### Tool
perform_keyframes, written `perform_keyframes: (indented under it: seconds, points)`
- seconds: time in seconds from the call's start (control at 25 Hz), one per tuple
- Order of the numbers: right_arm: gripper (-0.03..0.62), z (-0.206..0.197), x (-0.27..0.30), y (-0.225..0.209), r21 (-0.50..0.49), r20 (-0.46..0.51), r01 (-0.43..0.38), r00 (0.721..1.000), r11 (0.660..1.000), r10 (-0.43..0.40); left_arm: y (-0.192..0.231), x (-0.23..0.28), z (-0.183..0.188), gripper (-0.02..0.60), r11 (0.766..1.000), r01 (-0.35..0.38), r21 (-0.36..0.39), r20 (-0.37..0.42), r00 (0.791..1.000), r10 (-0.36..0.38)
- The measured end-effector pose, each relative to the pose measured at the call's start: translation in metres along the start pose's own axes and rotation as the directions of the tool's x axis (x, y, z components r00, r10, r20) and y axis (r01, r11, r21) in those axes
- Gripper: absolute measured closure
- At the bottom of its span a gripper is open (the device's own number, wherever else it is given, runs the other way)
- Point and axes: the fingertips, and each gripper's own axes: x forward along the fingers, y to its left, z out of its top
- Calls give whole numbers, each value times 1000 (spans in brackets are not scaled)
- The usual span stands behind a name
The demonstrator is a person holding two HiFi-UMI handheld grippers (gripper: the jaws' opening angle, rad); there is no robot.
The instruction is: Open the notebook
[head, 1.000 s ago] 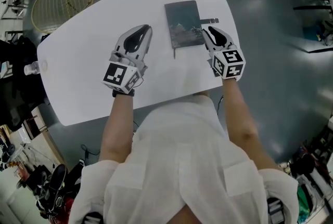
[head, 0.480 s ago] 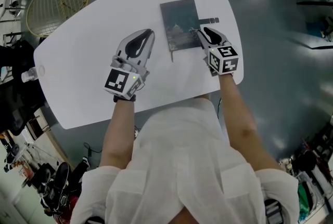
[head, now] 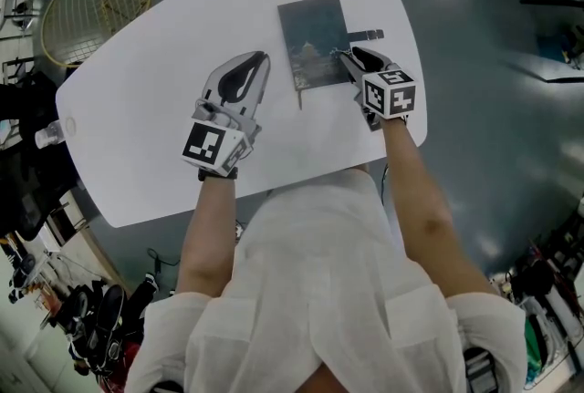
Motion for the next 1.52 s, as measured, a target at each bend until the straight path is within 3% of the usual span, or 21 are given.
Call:
perform_keyframes:
  seconds: [0.28,0.72,1.16,1.52]
  points:
    - [457,1,1,1,-15,-31,6,999,1000,-6,6,-2,1,560,1000,-11,1,4,1000,11]
    - [464,20,-14,15,-53,20,47,999,997,-46,14,-18,13,560,1000,-27,5,35,999,26]
    - [473,53,-37,56,-177,110,72,993,982,-53,28,-44,26,560,998,-63,-6,75,995,64]
    - [500,76,-44,97,-241,164,48,986,969,-8,43,-72,34,560,994,-109,-25,107,988,112]
